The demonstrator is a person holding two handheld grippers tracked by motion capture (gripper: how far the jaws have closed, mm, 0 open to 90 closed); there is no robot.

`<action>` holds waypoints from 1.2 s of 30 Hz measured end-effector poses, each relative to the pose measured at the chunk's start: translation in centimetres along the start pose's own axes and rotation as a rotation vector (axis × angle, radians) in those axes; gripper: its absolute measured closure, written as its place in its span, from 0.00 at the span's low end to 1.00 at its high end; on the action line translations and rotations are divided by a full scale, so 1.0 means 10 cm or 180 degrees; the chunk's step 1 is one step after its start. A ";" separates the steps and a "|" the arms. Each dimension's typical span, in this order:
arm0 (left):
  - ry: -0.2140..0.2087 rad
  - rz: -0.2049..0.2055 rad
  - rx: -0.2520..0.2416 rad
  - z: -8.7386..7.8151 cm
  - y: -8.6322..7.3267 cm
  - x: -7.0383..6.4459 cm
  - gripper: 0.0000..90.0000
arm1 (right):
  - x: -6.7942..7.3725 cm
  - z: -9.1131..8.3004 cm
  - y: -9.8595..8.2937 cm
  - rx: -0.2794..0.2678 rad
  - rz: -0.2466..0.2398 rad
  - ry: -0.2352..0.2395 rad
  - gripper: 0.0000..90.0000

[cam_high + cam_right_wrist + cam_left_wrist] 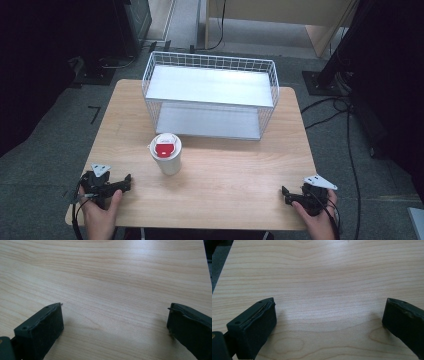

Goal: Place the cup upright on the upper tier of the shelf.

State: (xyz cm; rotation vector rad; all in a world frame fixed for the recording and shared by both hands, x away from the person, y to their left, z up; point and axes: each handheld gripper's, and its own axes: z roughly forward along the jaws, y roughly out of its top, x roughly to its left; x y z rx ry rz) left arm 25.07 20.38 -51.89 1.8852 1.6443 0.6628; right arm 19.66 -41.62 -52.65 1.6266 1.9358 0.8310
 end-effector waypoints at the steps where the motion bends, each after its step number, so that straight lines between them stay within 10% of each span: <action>1: -0.0007 0.0000 -0.0006 0.00 0.00 0.00 0.00 | 0.00 0.00 0.00 0.0004 0.0022 -0.0024 0.00; 13: 0.0019 -0.0030 -0.0005 0.01 0.01 -0.01 0.00 | 0.01 0.01 0.01 0.0011 0.0075 -0.0047 0.00; 36: -0.0948 0.0460 -0.0557 -0.20 0.28 -0.63 0.00 | 0.00 0.01 0.01 0.0013 0.0082 -0.0054 0.00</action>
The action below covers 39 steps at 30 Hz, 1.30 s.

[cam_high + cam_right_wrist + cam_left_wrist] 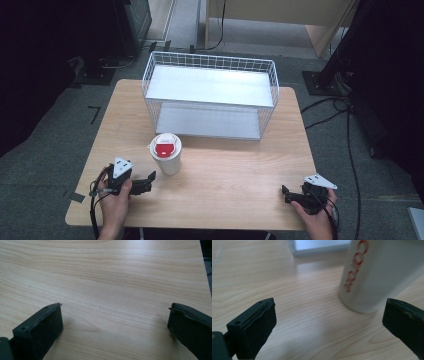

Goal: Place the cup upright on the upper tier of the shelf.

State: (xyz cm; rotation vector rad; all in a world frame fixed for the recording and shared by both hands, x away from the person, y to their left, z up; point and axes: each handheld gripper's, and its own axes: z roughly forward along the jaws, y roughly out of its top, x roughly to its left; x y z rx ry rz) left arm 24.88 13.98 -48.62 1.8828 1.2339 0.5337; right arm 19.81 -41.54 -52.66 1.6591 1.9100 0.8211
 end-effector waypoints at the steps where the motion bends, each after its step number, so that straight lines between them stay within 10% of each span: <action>1: -0.0035 0.0018 -0.0027 0.00 0.02 -0.03 0.00 | 0.00 0.00 0.00 0.0000 0.0001 -0.0001 0.00; 16: -0.0341 0.0017 -0.0265 0.15 0.16 -0.29 0.00 | 0.00 0.00 0.00 -0.0008 0.0004 0.0000 0.00; 39: -0.0284 -0.0067 -0.0484 0.46 0.29 -0.44 0.05 | 0.00 0.00 0.00 -0.0008 0.0003 -0.0001 0.00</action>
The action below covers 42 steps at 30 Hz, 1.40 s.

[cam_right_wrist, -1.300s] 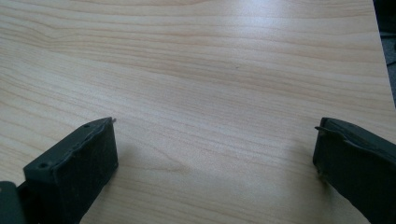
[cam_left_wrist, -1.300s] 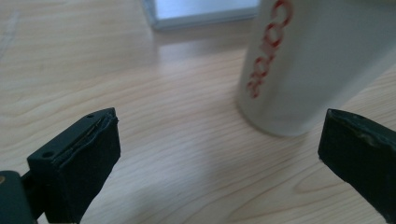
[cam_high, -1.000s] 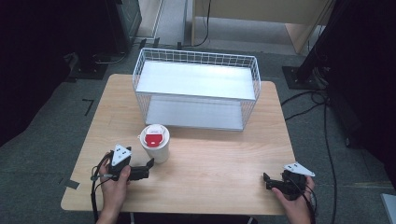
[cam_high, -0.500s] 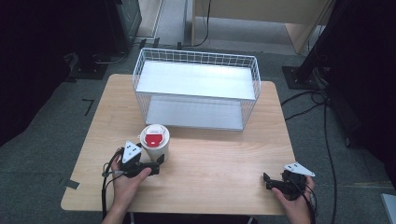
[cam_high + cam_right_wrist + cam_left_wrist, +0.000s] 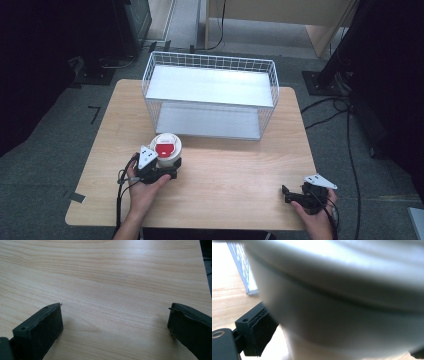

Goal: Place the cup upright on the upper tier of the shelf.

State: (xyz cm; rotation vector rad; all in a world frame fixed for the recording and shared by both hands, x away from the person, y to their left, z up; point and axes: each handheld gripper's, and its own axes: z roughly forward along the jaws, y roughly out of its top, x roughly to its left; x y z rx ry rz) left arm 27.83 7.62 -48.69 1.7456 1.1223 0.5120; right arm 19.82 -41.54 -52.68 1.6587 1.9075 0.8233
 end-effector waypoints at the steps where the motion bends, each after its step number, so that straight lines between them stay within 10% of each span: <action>1: -0.0001 -0.0030 -0.0021 0.03 0.01 0.00 0.05 | 0.00 0.00 0.00 0.0000 0.0001 0.0000 0.00; 24: 0.0089 0.0078 -0.0222 0.05 0.08 0.01 0.12 | 0.00 0.00 0.00 0.0002 -0.0002 0.0000 0.00; 42: 0.0016 0.0265 -0.0545 -0.05 0.49 -0.08 0.12 | 0.00 0.00 0.00 0.0001 -0.0003 0.0000 0.00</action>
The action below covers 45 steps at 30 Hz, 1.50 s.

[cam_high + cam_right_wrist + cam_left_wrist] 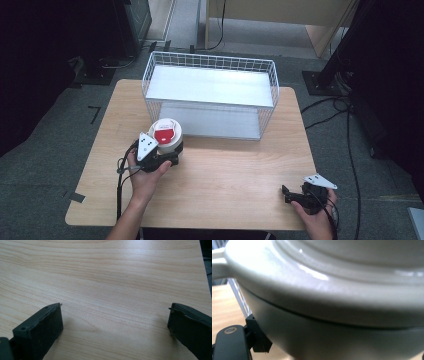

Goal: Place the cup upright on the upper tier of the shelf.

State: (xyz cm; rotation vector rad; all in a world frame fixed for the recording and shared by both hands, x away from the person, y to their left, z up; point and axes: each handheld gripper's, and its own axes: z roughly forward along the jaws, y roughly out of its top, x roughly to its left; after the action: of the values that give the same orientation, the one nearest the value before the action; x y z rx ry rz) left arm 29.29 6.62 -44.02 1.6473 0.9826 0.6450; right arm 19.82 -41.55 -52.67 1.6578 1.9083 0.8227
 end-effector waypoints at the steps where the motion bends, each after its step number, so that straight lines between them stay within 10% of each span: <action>1: 0.0002 0.0023 -0.0022 0.00 0.02 -0.01 0.12 | 0.00 0.00 0.00 0.0000 -0.0003 0.0000 0.00; 45: 0.0079 0.0437 -0.0813 0.16 1.01 -0.18 0.13 | 0.00 0.00 0.00 0.0003 0.0000 0.0001 0.00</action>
State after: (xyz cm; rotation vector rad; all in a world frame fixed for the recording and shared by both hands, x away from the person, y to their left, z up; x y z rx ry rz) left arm 32.51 3.22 -34.78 1.4907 0.7738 0.8488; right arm 19.81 -41.56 -52.67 1.6583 1.9091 0.8225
